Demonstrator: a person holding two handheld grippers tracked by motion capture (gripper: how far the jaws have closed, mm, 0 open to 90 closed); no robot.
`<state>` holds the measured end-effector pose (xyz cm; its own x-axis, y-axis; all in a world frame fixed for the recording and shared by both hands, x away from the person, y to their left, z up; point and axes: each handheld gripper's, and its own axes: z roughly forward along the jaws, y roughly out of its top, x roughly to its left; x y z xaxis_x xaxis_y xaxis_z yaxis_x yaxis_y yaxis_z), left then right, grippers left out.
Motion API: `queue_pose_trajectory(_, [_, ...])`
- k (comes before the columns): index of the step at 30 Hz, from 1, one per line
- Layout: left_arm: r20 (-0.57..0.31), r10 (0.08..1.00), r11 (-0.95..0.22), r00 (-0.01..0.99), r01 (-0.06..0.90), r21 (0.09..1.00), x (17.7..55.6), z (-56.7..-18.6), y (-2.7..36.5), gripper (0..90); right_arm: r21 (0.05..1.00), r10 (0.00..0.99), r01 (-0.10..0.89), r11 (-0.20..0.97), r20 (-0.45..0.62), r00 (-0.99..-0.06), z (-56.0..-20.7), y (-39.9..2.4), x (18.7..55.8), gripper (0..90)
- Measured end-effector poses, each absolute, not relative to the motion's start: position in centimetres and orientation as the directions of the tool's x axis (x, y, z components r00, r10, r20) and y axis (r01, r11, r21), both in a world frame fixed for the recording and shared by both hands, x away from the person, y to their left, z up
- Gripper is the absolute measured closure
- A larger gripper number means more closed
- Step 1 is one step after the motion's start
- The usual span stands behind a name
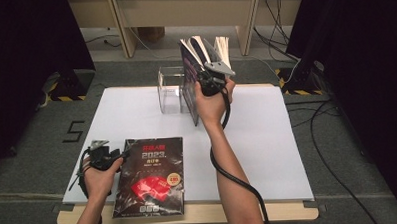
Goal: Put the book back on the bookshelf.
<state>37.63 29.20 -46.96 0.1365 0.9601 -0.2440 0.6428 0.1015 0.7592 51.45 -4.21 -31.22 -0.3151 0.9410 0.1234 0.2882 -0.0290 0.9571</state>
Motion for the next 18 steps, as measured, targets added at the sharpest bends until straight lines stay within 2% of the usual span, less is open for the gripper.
queue_pose_trajectory(18, [-0.238, 0.961, 0.094, 0.14, 0.645, 0.758, 37.65, -46.94, 29.09, 53.5, 0.967, 0.953, 0.25, -0.049, 0.121, -0.279, -30.58, -4.5, 52.06, 84.6])
